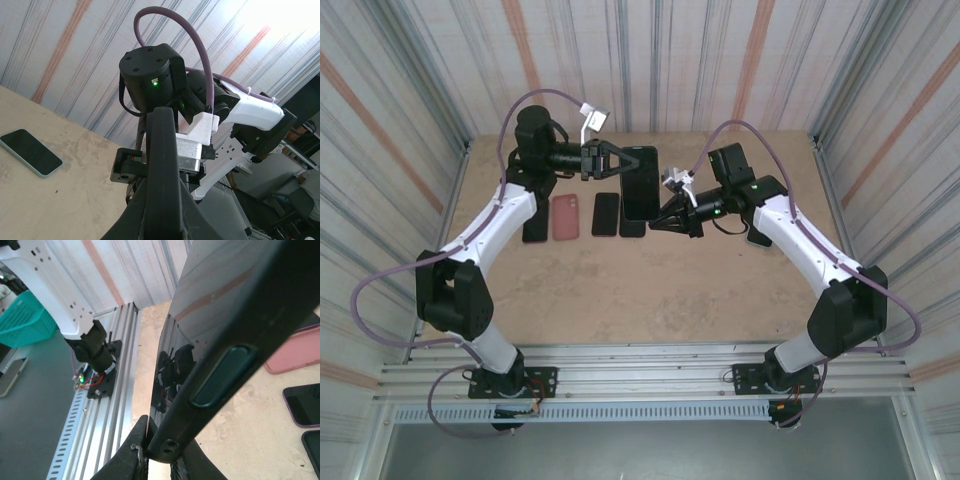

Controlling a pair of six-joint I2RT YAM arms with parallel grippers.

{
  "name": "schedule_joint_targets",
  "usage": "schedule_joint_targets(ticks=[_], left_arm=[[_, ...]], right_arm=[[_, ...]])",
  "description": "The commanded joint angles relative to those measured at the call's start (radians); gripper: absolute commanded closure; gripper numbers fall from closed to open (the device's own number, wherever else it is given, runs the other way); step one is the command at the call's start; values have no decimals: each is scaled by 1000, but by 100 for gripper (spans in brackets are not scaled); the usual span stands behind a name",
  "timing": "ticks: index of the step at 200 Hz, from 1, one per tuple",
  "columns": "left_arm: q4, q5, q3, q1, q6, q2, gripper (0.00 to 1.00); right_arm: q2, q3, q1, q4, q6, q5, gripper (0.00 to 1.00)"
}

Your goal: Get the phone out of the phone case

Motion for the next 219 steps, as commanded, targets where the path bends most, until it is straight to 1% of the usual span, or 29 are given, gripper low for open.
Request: schedule_joint_targets(ticks=[1,16,53,69,99,109,142,153,164,192,219], left_arm=[[10,40,57,-2,-67,-2,100],[22,51,52,-3,-97,-6,100],[1,74,38,-9,-99,-24,100],[0,73,32,-14,-97,-28,100],[1,76,36,-25,-98,-19,100],[1,76,39,-28,-98,-15,100],[2,58,47,-31,-95,-4,100],[4,48,47,-31,-95,-1,100],[7,39,47,-35,-98,2,100],[7,28,45,-45,-89,5,100],[11,0,44,-45,-96,8,100]], right_arm=[[1,27,2,4,-46,76,90],[-9,22,4,8,-87,150,90],[-40,17,6,-3,-203,303,91],[-46,25,9,-10,-230,347,93],[-60,28,10,18,-236,379,93],[-63,30,9,31,-216,368,93],[-75,26,-5,110,-78,241,92],[-81,12,-10,160,-3,185,92],[-98,-21,-11,247,86,146,91],[-129,-89,-19,429,256,91,85],[-145,-115,-21,488,340,54,78]])
